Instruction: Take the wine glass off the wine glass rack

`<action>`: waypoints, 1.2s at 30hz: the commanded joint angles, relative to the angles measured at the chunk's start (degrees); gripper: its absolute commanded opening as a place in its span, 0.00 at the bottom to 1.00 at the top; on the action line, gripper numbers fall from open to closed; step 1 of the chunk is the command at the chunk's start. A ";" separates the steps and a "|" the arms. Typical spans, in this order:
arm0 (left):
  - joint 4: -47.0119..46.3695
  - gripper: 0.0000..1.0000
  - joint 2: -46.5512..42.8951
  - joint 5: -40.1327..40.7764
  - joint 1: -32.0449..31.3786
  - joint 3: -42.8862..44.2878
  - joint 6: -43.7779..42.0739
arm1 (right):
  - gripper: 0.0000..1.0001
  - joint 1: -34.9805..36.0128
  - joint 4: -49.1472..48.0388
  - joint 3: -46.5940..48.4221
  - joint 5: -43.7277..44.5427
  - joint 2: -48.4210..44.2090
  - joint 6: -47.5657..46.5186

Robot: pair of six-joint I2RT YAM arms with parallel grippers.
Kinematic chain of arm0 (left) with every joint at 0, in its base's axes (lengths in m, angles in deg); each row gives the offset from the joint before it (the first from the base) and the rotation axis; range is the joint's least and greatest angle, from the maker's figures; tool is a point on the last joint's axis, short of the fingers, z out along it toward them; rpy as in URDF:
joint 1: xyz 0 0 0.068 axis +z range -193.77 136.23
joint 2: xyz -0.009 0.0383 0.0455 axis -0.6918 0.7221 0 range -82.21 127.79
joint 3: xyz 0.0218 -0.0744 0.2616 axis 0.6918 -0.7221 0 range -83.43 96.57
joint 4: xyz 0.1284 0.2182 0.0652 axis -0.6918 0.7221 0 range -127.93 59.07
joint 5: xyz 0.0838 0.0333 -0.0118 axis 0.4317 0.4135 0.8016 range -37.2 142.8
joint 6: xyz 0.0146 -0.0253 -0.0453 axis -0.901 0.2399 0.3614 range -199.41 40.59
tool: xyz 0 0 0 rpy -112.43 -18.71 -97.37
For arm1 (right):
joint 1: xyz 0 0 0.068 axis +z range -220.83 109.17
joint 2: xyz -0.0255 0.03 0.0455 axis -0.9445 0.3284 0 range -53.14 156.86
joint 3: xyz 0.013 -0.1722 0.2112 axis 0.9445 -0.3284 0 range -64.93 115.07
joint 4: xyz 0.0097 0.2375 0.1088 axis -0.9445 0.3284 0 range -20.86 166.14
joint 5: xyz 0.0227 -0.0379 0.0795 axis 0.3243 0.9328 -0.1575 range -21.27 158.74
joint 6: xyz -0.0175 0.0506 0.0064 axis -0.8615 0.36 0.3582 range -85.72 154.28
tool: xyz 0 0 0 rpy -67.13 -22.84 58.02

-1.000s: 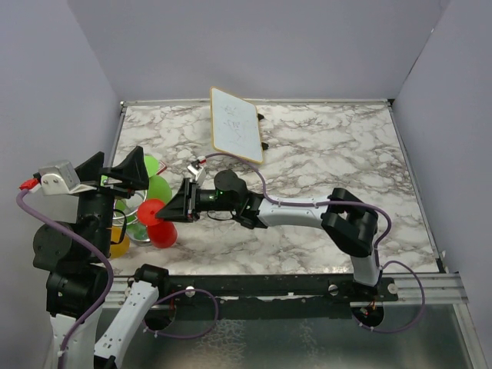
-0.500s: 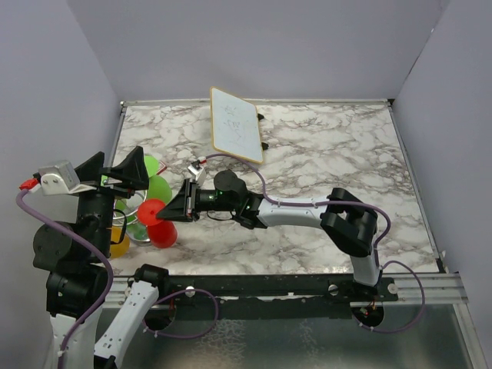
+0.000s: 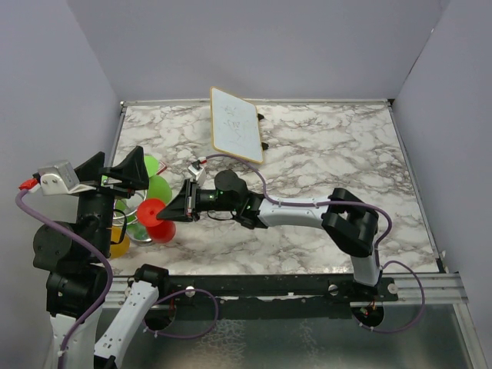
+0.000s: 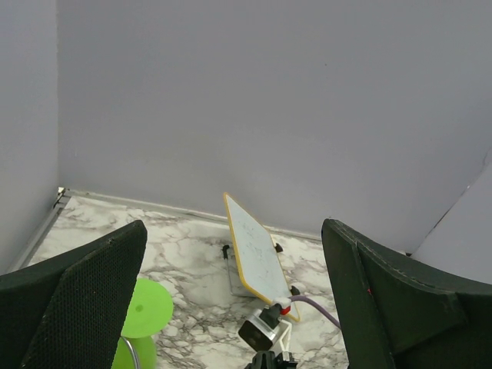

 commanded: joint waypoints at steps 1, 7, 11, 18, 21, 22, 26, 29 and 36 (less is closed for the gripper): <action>0.07 0.99 -0.36 -0.60 0.38 0.38 0.27 | 0.08 0.70 -1.05 -0.79 -1.90 -2.80 1.21; 0.00 0.99 -0.41 -0.54 0.38 0.28 0.27 | 0.08 1.04 -1.07 -1.99 -2.72 -4.40 1.51; 0.01 0.99 -0.45 -0.63 0.44 0.20 0.33 | 0.08 1.14 -0.38 -2.90 -3.26 -5.53 1.44; 0.00 0.99 -0.50 -0.67 0.40 0.08 0.20 | 0.06 1.17 0.43 -4.88 -5.83 -7.11 1.13; 0.10 0.99 -0.52 -0.58 0.40 0.05 0.10 | 0.04 1.24 2.19 -6.29 -7.02 -8.69 -0.47; 0.11 0.99 -0.54 -0.58 0.44 0.04 0.09 | 0.03 1.20 2.94 -6.88 -7.41 -9.15 -1.26; 0.05 0.99 -0.51 -0.58 0.40 0.02 0.09 | 0.01 1.19 7.35 -10.01 -7.45 -12.72 -7.37; 0.08 0.99 -0.63 -0.56 0.41 -0.10 0.09 | 0.01 1.16 15.36 -11.52 -4.58 -15.91 -16.65; 0.05 0.99 -0.52 -1.21 0.40 -0.26 0.09 | 0.01 1.16 36.26 -12.86 16.12 -23.71 -55.94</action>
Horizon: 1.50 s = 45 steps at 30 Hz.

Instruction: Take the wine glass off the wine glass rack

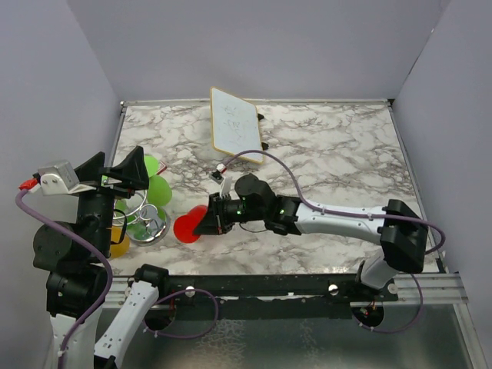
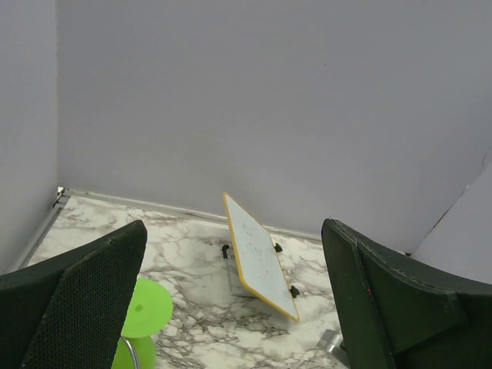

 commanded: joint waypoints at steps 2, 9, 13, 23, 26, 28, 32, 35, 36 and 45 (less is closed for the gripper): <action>0.04 0.99 -0.42 -1.48 0.43 -0.37 0.10 | 0.01 0.44 15.92 -2.49 21.31 -7.17 -41.76; -0.17 0.99 0.99 -3.71 0.40 -0.49 1.54 | 0.01 0.37 14.01 -13.88 22.44 -18.48 -82.81; -0.45 0.99 2.63 -7.39 0.41 -0.11 3.49 | 0.01 0.39 9.47 -21.52 21.03 -27.40 -98.89; -3.08 0.99 12.72 -29.74 0.40 0.67 12.19 | 0.01 0.45 8.12 -33.91 23.59 -39.21 -139.03; -4.99 0.99 16.88 -38.26 0.40 0.54 15.44 | 0.01 0.52 7.68 -36.66 22.75 -42.59 -145.68; -5.93 0.99 19.14 -43.35 0.40 0.24 17.34 | 0.01 0.47 3.27 -39.41 23.09 -44.85 -148.14; -5.85 0.99 22.52 -52.16 0.39 -0.79 19.02 | 0.01 0.48 -1.25 -41.92 23.94 -48.03 -152.53; -5.73 0.96 24.09 -58.70 0.40 -2.29 20.46 | 0.01 0.50 -1.53 -42.05 25.30 -49.02 -154.30; -5.51 0.93 24.26 -61.18 0.40 -2.75 20.60 | 0.01 0.50 -1.27 -42.10 25.50 -49.30 -155.09; 4.33 0.80 24.98 -58.81 -4.74 -4.58 15.51 | 0.01 0.47 2.02 -40.02 27.08 -49.75 -159.35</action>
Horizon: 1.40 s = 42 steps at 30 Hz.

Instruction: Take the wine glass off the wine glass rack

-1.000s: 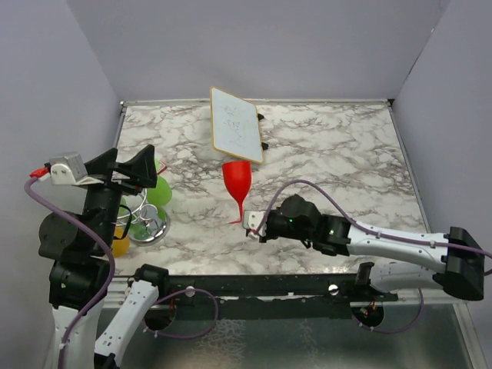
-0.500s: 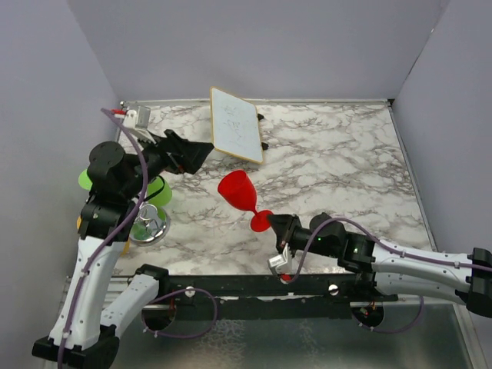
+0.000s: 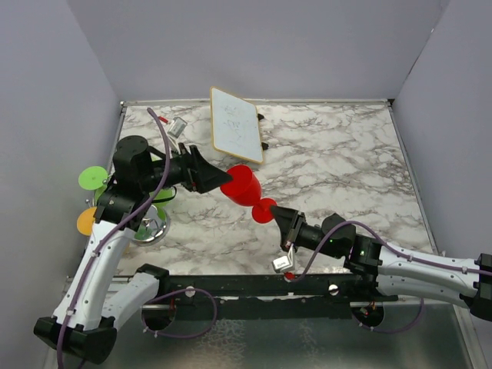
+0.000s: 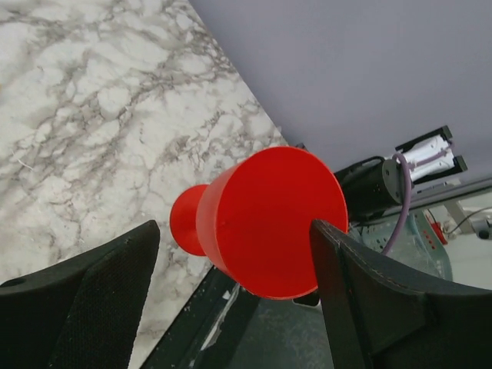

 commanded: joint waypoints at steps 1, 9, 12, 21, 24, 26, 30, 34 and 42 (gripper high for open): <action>6.75 0.79 0.74 1.89 -4.88 0.49 -3.84 | 0.01 0.49 0.77 1.84 2.47 -0.42 -6.73; 18.11 0.62 5.36 17.82 -13.56 6.13 -8.78 | 0.01 0.54 3.79 1.89 2.96 -1.10 -8.76; 18.73 0.55 5.84 18.87 -13.84 7.05 -8.59 | 0.01 0.49 4.46 1.60 3.61 -1.01 -9.37; 24.36 0.22 8.54 24.27 -14.51 11.54 -10.52 | 0.11 0.48 1.92 0.44 3.97 1.83 -7.85; 24.77 0.12 9.29 25.51 -14.52 13.05 -10.60 | 0.19 0.49 -2.10 -0.50 1.63 2.88 -3.85; 25.54 0.05 10.12 26.90 -14.53 14.65 -11.06 | 0.26 0.45 -4.13 -0.48 1.20 3.99 0.63; 27.00 0.00 12.35 29.77 -14.51 18.45 -12.16 | 0.56 0.51 -5.63 0.85 2.08 6.97 9.44; 29.00 0.00 15.47 36.94 -14.51 23.99 -13.75 | 0.82 -0.42 -14.80 -0.58 4.88 10.17 21.02; 29.27 0.00 22.38 48.68 -14.51 32.33 -13.97 | 1.00 -9.86 -34.53 -4.18 9.32 15.91 47.32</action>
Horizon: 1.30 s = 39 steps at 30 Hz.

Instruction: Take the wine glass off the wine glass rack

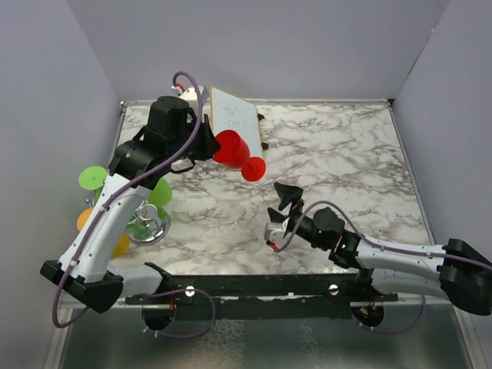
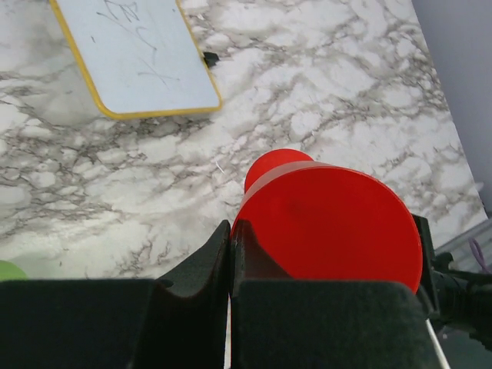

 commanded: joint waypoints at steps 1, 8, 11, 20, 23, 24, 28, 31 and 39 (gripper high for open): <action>0.25 0.00 3.65 8.50 -0.29 3.59 -0.23 | 0.99 -6.40 -16.76 -0.21 7.61 3.44 22.87; -3.34 0.00 10.30 11.72 -4.91 1.63 2.02 | 0.99 -22.11 -18.30 5.89 21.83 4.74 51.99; -6.17 0.00 12.94 14.37 -7.72 1.10 3.29 | 0.99 -29.30 -12.99 9.58 23.37 3.09 63.11; -11.31 0.00 26.13 23.27 -13.46 6.26 4.40 | 0.99 -50.26 24.69 31.48 15.73 11.64 93.16; -12.93 0.00 31.00 24.52 -14.32 8.90 4.61 | 0.99 -52.25 27.07 33.02 10.83 12.62 96.07; -13.40 0.00 32.40 24.70 -14.62 10.35 4.51 | 0.99 -52.27 26.94 33.09 9.39 12.63 96.24; -13.89 0.00 37.67 26.14 -15.48 14.38 4.76 | 0.99 -52.27 29.04 34.26 7.01 13.23 96.82; -13.79 0.00 41.64 27.40 -15.58 17.28 4.20 | 0.99 -52.27 34.01 37.16 8.21 14.31 99.53; -13.57 0.00 46.68 27.76 -15.53 21.00 2.75 | 0.99 -52.27 43.32 43.21 11.74 16.91 105.00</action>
